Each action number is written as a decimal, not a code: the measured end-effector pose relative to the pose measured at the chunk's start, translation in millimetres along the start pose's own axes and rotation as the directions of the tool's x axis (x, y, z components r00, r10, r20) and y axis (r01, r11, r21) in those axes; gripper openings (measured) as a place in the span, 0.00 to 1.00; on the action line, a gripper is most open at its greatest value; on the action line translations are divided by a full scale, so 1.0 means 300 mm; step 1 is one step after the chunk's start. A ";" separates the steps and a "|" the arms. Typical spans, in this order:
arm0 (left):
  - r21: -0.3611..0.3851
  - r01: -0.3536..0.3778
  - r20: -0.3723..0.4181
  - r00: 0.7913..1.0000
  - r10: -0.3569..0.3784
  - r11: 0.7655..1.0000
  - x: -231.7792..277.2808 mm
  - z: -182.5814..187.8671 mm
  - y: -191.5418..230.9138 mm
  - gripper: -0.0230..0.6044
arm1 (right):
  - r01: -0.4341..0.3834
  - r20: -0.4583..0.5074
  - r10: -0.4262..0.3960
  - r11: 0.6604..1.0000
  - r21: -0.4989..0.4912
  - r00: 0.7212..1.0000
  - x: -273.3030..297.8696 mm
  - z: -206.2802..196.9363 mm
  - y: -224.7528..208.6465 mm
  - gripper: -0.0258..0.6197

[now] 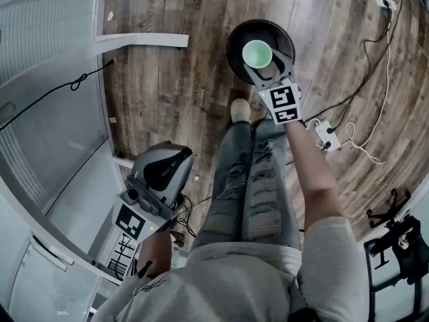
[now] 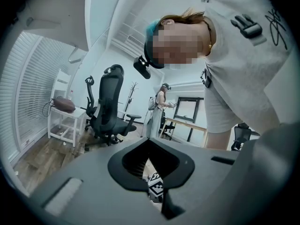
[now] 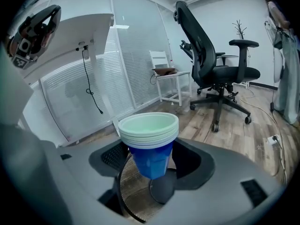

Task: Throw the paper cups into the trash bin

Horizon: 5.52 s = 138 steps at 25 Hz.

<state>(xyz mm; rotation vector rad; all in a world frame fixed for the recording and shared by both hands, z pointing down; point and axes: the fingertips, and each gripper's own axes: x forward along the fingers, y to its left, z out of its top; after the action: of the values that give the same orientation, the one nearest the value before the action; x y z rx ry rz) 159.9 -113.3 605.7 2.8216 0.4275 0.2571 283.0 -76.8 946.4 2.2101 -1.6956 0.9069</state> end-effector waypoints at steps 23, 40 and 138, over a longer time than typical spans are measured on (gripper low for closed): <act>-0.027 -0.025 -0.014 1.000 0.025 0.999 -0.042 -0.049 0.010 0.04 | 0.048 -0.239 -0.040 0.998 0.028 0.970 0.128 -0.265 -0.055 0.49; -0.011 -0.004 -0.004 1.000 0.004 1.000 0.001 -0.021 -0.029 0.04 | 0.083 -0.262 -0.063 0.994 0.069 0.963 0.087 -0.250 -0.104 0.49; 0.356 0.124 0.239 0.946 -0.219 0.926 0.124 0.991 -0.588 0.04 | 0.037 0.585 0.058 0.988 -0.149 0.809 -1.570 1.428 0.274 0.48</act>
<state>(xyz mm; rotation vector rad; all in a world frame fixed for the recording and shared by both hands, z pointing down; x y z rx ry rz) 211.9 -11.6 277.3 3.0575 0.7113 -0.2707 282.6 53.7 317.7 2.5323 -1.9310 0.0511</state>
